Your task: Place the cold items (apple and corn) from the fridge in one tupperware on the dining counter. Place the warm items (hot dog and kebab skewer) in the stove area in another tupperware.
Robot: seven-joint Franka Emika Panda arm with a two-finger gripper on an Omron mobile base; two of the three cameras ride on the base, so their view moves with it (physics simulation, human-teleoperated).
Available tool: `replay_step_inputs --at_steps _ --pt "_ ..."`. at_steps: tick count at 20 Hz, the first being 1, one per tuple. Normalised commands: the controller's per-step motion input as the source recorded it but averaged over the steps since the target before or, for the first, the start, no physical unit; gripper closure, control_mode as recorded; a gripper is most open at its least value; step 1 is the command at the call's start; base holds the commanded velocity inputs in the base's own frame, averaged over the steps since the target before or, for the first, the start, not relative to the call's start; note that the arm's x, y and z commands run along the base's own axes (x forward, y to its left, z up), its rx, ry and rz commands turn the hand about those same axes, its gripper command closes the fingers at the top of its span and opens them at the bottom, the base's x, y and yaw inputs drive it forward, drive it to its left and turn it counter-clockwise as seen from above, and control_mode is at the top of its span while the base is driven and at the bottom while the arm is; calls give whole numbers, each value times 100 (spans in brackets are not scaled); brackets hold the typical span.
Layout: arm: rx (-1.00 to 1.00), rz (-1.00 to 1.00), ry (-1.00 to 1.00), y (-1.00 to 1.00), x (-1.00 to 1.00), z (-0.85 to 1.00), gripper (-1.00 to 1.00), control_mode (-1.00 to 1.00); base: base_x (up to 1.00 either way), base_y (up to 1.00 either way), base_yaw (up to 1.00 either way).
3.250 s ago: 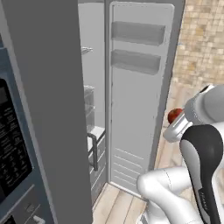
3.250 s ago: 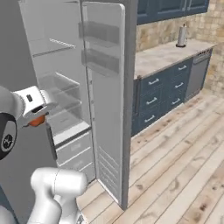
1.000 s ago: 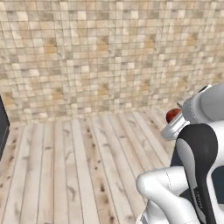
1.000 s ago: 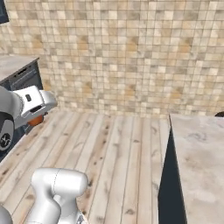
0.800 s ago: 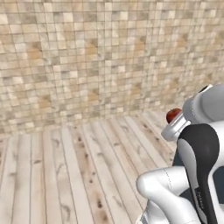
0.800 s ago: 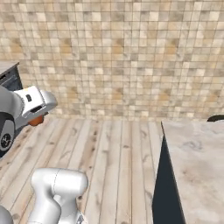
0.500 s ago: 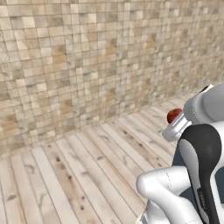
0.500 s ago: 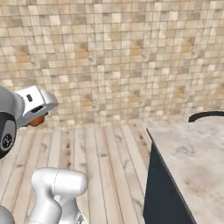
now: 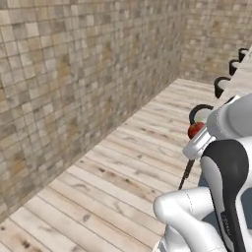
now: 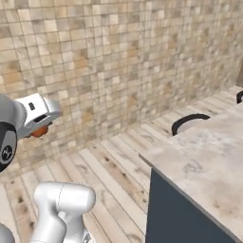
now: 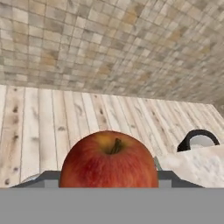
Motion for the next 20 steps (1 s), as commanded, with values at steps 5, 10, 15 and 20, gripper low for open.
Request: replay_step_inputs --at_steps 5,10,15,20 --pt "0 0 0 0 0 0 100 100 95 85 -70" --pt "0 0 0 0 0 0 100 100 92 91 -65" --pt "0 0 0 0 0 0 100 100 89 94 -64" --pt "0 0 0 0 0 0 100 100 90 93 -63"
